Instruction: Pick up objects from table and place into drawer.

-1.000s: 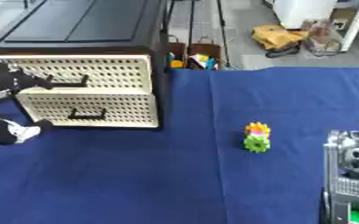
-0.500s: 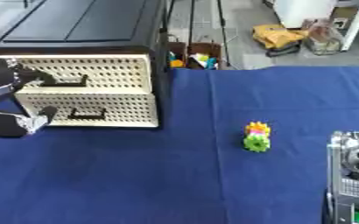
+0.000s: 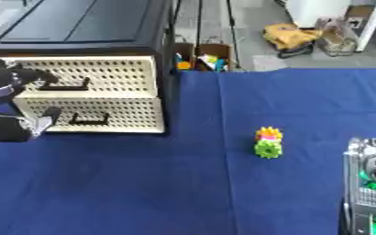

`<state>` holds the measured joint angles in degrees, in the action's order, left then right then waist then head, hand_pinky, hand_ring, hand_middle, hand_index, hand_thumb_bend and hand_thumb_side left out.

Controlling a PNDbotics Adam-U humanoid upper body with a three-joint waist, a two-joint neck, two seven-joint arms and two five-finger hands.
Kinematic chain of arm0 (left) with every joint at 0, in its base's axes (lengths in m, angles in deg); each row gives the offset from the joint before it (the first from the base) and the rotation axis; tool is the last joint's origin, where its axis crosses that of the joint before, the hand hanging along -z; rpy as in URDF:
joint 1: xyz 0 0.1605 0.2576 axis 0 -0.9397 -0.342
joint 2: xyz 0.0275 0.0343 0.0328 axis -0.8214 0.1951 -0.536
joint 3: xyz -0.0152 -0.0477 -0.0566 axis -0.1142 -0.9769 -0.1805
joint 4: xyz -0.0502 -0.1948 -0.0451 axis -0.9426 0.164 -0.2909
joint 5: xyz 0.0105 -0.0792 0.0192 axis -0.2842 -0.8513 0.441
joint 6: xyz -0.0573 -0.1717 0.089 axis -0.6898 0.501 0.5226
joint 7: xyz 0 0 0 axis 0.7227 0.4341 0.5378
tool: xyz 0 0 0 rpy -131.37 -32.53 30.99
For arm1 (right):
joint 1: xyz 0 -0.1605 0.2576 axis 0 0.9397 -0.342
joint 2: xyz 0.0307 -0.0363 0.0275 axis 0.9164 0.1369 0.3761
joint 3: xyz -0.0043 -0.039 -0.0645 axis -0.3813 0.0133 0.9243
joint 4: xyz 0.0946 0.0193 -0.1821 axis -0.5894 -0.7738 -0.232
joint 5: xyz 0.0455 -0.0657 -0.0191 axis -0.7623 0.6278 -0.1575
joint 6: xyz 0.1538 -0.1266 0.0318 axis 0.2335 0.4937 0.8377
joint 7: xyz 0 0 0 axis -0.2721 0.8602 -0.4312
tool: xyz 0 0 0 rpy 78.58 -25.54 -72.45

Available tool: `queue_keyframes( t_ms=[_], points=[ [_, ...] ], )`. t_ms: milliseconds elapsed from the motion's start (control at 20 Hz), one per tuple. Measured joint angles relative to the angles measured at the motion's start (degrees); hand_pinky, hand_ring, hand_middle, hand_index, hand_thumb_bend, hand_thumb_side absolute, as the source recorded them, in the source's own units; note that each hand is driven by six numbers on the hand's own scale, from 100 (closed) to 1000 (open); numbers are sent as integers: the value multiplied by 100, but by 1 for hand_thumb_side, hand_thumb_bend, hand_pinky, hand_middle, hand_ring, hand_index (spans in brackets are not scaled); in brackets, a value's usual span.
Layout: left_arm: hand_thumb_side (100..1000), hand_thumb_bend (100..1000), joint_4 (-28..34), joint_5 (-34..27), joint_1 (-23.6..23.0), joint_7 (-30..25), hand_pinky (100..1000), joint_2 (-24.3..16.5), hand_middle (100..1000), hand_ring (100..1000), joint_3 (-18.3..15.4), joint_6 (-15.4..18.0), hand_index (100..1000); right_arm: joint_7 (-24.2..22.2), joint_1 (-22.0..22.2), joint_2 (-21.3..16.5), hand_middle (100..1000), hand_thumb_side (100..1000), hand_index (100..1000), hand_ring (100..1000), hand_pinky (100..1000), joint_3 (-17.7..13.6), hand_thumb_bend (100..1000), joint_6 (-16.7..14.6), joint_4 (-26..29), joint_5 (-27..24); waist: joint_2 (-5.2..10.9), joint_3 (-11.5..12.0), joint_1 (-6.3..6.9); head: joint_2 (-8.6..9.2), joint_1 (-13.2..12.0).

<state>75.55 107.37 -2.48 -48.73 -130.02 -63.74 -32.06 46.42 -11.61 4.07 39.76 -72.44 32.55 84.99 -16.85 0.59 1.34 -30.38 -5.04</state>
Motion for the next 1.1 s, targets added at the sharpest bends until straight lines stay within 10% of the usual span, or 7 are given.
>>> queue_keyframes(
  t_ms=[1100],
  points=[
    [767,176,0,223,135,-254,100,0,113,100,73,-364,883,-9,-9,-51,482,1000,755,532,663,0,100,31,0,-74,-119,-106,-1,117,-85]
  ],
)
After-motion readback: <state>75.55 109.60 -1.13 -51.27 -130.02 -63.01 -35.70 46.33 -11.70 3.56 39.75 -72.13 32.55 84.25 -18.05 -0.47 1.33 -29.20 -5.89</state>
